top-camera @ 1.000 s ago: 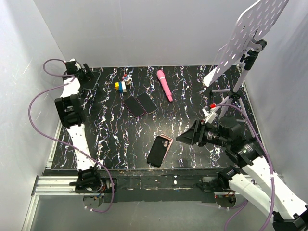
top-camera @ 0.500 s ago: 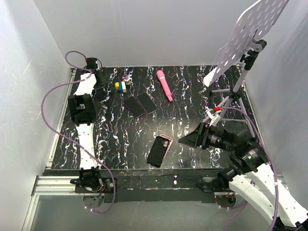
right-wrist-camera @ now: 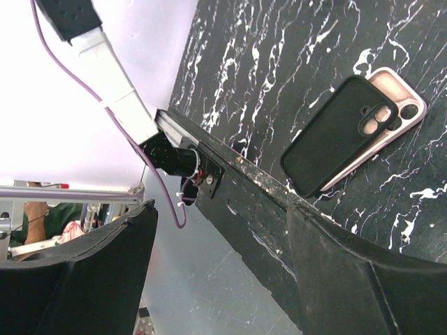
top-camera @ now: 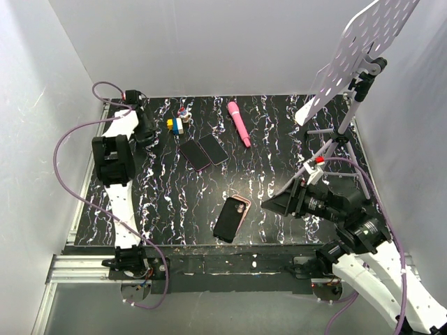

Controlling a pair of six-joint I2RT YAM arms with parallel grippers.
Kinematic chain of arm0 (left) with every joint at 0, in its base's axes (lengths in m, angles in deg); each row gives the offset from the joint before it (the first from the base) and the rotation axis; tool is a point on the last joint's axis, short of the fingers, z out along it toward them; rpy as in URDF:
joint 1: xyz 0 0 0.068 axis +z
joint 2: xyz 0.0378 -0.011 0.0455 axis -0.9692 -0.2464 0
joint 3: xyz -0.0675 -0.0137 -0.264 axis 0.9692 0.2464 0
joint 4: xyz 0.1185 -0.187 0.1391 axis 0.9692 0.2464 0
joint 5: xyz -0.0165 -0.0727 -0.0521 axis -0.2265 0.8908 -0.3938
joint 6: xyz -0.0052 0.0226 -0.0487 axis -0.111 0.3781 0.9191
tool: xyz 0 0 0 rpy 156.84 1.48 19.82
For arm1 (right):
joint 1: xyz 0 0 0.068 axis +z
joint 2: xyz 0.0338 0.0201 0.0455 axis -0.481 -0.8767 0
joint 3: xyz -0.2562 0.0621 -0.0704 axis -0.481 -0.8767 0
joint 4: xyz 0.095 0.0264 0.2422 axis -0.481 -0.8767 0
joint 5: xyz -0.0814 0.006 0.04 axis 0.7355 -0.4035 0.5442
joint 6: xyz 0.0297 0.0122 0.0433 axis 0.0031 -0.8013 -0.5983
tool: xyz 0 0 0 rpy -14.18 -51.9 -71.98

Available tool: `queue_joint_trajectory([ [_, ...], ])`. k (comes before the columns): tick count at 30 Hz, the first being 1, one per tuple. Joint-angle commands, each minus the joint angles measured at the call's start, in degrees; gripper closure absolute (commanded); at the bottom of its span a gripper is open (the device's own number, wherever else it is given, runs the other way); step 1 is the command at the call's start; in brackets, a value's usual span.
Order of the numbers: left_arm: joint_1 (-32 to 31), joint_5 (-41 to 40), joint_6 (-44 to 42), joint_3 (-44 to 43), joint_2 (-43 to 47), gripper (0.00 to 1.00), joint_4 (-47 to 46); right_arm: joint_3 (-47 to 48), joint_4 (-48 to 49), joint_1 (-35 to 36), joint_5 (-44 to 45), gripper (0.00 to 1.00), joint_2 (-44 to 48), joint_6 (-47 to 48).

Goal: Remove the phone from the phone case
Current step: Pick up the phone at the center of the board.

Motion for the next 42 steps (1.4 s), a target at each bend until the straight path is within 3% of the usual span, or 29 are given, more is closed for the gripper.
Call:
queue_joint_trajectory([
  [1,-2.9,4.3,6.6,23.2,15.2,0.7,6.9,1.1,-0.7,-0.2,1.7,0.19,5.2,0.2],
  [3,-3.0,5.0,9.8,33.7,23.0,0.59,3.9,1.2,-1.6,-0.2,2.1,0.2,7.0,0.2],
  [5,-5.0,6.7,11.2,41.2,28.5,0.36,0.7,1.3,-2.1,-0.2,2.2,0.19,8.6,-0.1],
  [8,-5.0,4.6,9.6,42.8,29.8,0.11,1.7,1.4,-3.3,-0.2,2.4,0.2,10.6,-1.2],
  [11,-4.8,0.9,6.6,37.0,25.4,0.03,7.1,2.1,-4.9,-0.2,2.6,0.2,12.8,-1.3],
  [16,-4.8,-0.7,5.7,30.9,19.9,0.02,8.9,3.8,-8.6,-0.2,5.8,0.2,15.5,-0.8],
  [21,-4.0,0.2,5.9,28.1,16.8,0.1,8.6,4.8,-10.8,-0.2,6.8,0.2,16.4,-1.4],
  [22,-4.0,0.4,5.7,28.1,16.7,0.17,8.2,4.6,-10.9,-0.2,6.9,0.2,16.7,-1.8],
  [23,-4.0,0.4,5.4,28.1,16.6,0.27,7.9,4.4,-10.9,-0.2,7.0,0.2,16.9,-1.9],
  [25,-4.0,0.2,5.0,27.8,16.6,0.6,8.6,3.7,-11.6,-0.2,7.9,0.21,16.4,-2.9],
  [30,-4.0,4.1,6.5,36.6,27.1,1.0,5.5,2.9,-14.5,-0.2,6.7,0.26,6.4,-3.5],
  [33,-6.6,10.4,8.8,45.5,37.8,1.0,1.3,3.3,-14.0,-0.2,6.9,0.25,-0.1,-2.8],
  [37,-12.4,15.1,9.8,55.3,52.2,1.0,-3.6,2.7,-6.1,-0.2,5.3,0.2,-5.8,-2.9],
  [42,-23.6,20.1,8.2,65.8,71.2,1.0,-10.7,4.2,0.2,-0.3,2.1,0.15,-15.0,-2.1],
])
